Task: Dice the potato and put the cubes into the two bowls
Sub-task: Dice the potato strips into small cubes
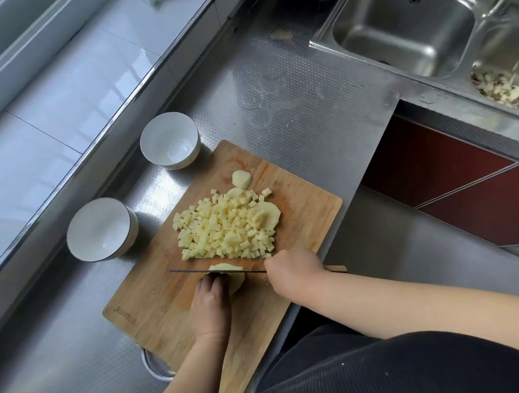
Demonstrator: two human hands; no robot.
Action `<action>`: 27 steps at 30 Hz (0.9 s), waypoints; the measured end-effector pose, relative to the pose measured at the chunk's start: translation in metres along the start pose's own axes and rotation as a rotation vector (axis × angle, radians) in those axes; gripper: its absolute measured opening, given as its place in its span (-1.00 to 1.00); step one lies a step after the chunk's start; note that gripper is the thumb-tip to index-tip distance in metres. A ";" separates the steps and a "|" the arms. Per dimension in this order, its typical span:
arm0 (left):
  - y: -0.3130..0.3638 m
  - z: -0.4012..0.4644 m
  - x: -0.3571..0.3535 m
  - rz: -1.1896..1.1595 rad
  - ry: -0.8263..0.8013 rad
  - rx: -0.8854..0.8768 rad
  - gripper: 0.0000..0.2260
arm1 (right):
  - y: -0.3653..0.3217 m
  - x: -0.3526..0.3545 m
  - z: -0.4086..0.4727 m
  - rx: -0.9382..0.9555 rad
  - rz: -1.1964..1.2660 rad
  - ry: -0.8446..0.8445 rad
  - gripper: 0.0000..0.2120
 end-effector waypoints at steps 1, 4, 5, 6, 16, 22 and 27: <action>-0.001 0.000 0.000 0.002 -0.007 0.003 -0.71 | -0.001 0.000 0.001 -0.003 0.003 -0.007 -0.78; -0.005 0.000 -0.002 0.007 -0.046 0.031 -0.70 | -0.003 -0.005 0.007 -0.008 0.007 -0.029 -0.77; -0.006 -0.001 -0.002 0.005 -0.054 0.036 -0.71 | -0.002 -0.009 0.008 -0.011 0.017 -0.031 -0.77; -0.006 -0.001 -0.002 0.004 -0.058 0.036 -0.73 | 0.000 -0.013 0.009 -0.014 0.029 -0.033 -0.79; -0.005 -0.001 0.007 -0.041 -0.030 0.008 -0.81 | 0.018 -0.011 0.013 -0.005 0.174 -0.019 -0.67; -0.011 -0.005 0.001 -0.047 -0.047 0.096 -0.84 | 0.005 -0.002 -0.006 0.041 0.073 0.070 -0.79; -0.011 -0.008 0.002 -0.036 -0.032 0.095 -0.85 | 0.000 0.003 -0.009 0.037 0.058 0.024 -0.82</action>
Point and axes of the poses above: each hand's wrist, its own z-axis towards the middle knuckle, its own x-axis out of the back of the hand, y = z × x, the point moved 3 cm from there along z, towards the middle knuckle, and after that the axes turned 8 degrees about -z, right-handed, at the moved point
